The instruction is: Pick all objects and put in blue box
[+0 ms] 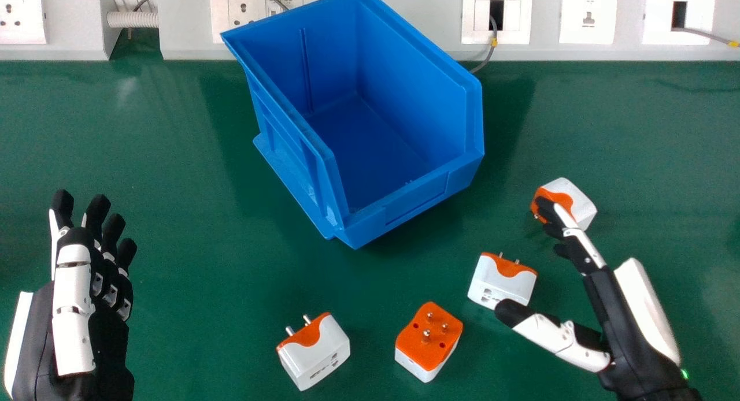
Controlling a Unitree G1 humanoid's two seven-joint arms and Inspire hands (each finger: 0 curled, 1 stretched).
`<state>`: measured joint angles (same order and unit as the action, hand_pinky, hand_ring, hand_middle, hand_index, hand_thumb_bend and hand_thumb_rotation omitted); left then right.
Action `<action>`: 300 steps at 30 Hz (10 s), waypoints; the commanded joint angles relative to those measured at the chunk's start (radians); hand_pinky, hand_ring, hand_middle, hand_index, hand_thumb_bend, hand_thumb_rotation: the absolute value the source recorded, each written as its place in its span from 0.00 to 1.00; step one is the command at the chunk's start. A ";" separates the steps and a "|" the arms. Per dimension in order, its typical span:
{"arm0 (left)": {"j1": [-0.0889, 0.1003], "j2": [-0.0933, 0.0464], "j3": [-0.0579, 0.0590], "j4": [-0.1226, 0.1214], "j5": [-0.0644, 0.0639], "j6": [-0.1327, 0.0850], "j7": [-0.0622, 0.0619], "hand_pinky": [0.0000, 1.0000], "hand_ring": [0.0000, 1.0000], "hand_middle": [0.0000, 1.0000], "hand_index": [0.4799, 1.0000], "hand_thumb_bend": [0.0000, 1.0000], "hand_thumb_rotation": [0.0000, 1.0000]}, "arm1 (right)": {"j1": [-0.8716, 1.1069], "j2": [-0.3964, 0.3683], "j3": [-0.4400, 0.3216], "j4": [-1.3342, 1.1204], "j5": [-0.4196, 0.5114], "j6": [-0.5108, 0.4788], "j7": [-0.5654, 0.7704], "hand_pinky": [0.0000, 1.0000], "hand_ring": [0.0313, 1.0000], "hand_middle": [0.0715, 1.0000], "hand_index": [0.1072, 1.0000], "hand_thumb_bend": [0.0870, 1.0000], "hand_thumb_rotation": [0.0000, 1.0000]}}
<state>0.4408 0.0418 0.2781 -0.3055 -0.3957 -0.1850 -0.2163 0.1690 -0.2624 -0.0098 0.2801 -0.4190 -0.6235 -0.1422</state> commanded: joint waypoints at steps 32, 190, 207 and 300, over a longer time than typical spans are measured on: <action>-0.008 0.013 0.016 -0.036 -0.053 0.015 -0.023 1.00 1.00 1.00 1.00 0.14 1.00 | -0.209 -0.105 0.124 0.242 -0.202 0.134 -0.192 0.73 0.83 0.86 0.84 0.66 0.59; 0.030 -0.010 0.001 -0.093 -0.051 0.032 -0.008 1.00 1.00 1.00 1.00 0.14 1.00 | -1.230 0.121 0.421 0.521 -0.385 0.675 -0.023 0.22 0.29 0.35 0.45 0.45 0.07; 0.067 -0.034 -0.022 -0.124 -0.020 0.032 0.015 1.00 1.00 1.00 1.00 0.15 1.00 | -1.466 0.218 0.512 0.971 -0.360 0.691 -0.077 0.30 0.37 0.46 0.46 0.46 0.01; -0.019 -0.015 -0.031 -0.057 -0.009 0.030 -0.003 1.00 1.00 1.00 0.97 0.14 1.00 | 0.139 -0.043 0.425 -0.222 -0.601 0.455 -0.385 0.75 0.86 0.91 0.87 0.47 0.68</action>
<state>0.4274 0.0186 0.2422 -0.3444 -0.3949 -0.1502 -0.2156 0.3282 -0.3150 0.4087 0.0529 -1.0152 -0.1770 -0.4985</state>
